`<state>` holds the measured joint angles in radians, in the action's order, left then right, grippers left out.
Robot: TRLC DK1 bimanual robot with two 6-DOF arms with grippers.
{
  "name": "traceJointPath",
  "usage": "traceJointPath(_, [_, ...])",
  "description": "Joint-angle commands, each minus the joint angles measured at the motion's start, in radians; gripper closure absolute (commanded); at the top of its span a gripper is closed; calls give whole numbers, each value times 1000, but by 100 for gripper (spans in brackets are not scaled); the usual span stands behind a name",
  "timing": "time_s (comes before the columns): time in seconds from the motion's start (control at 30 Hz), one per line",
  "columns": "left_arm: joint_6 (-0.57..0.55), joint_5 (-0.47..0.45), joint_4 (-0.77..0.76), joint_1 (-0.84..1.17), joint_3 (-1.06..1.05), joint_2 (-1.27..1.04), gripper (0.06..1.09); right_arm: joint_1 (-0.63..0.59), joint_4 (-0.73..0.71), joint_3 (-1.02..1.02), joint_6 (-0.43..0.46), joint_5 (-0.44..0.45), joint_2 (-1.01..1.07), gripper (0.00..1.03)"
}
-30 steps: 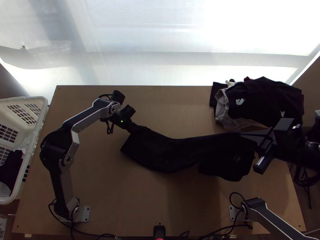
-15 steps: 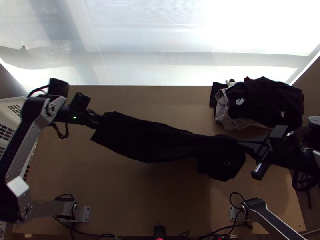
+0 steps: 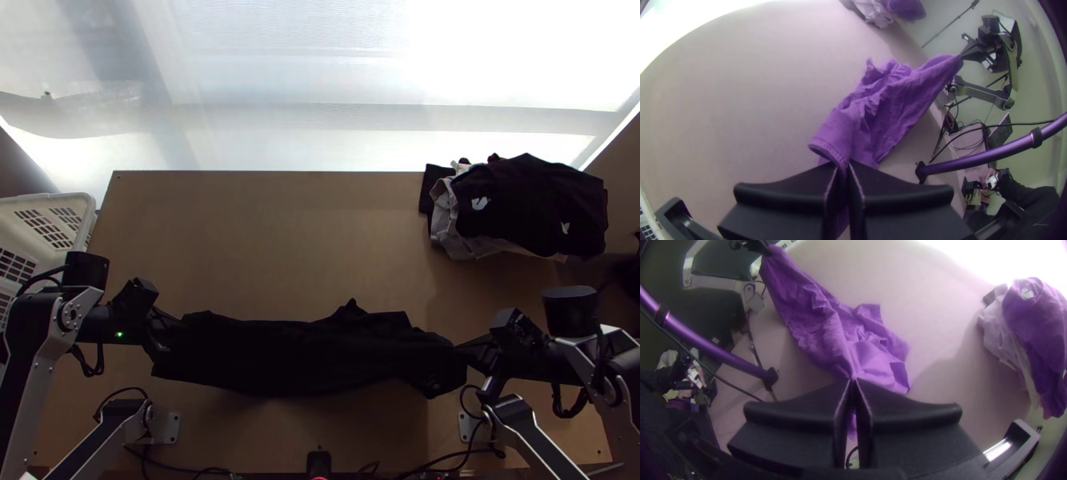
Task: Fold the t-shirt
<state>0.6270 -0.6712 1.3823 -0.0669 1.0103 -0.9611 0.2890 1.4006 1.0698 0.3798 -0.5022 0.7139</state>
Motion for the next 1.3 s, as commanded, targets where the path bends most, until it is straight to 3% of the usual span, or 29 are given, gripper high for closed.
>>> traceJointPath(0.0, [43, 22, 40, 88, -119, -47, 12, 44, 6, -145, 37, 2, 10, 100])
traceJointPath(0.23, [63, 41, 58, 115, -35, -195, 10, 79, 9, -153, 68, 5, 44, 100])
traceJointPath(0.43, [74, 50, 61, 3, 169, -269, 10, 76, 15, -149, 67, 16, 16, 100])
traceJointPath(0.8, [30, 85, -163, 142, 195, -582, 10, 73, 6, -151, 73, 14, 15, 100])
traceJointPath(1.0, [33, 288, -347, 269, 62, -636, 11, 67, 1, -146, 71, 14, 13, 100])
traceJointPath(1.27, [82, 395, -493, 273, -96, -620, 11, 59, 3, -125, 68, 16, 9, 100])
